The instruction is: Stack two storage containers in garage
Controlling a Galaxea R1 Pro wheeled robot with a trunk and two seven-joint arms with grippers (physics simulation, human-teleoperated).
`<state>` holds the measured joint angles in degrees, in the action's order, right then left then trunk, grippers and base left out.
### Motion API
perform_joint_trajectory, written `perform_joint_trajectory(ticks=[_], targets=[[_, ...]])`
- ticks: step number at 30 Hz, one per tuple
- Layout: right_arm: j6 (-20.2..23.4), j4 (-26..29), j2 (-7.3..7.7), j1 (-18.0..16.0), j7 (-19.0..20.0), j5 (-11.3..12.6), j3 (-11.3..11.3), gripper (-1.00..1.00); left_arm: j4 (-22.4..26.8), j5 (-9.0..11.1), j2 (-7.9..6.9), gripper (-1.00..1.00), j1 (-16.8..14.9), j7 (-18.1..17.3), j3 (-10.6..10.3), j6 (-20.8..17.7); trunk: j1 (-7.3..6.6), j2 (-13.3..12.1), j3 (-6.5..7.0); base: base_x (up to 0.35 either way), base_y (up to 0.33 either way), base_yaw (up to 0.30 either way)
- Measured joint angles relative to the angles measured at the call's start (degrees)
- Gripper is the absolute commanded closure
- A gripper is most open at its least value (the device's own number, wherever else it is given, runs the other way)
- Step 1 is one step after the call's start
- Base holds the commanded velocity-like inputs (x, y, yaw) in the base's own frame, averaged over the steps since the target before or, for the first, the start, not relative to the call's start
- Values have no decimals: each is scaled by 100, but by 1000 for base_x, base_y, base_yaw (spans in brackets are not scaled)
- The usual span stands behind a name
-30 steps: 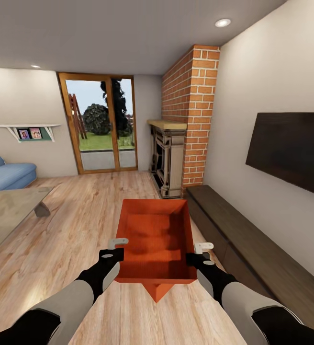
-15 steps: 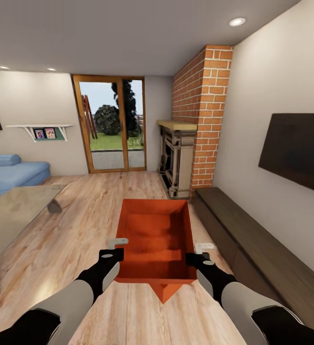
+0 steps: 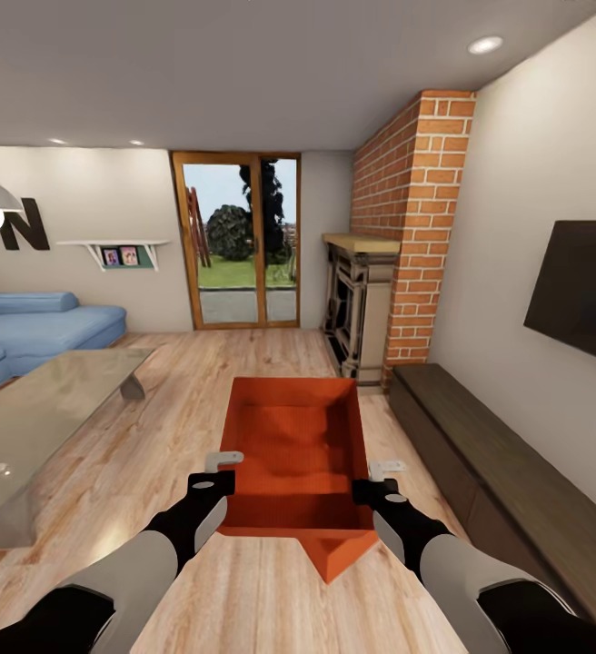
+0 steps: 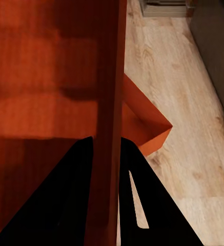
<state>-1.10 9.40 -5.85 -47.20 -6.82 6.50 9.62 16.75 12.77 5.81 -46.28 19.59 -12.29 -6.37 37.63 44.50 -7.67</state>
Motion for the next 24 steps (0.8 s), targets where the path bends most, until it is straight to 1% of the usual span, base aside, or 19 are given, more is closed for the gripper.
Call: perform_joint_trajectory(ticks=[10,24], targets=[[-1,0,0,0,2,-7,-8,100,0,-4,1,100,-1,1,4,-1,0,0,83,0,0,117],[-2,-1,2,0,6,-12,-11,100,0,-8,4,100,1,2,13,2,0,-1,170,0,0,210]])
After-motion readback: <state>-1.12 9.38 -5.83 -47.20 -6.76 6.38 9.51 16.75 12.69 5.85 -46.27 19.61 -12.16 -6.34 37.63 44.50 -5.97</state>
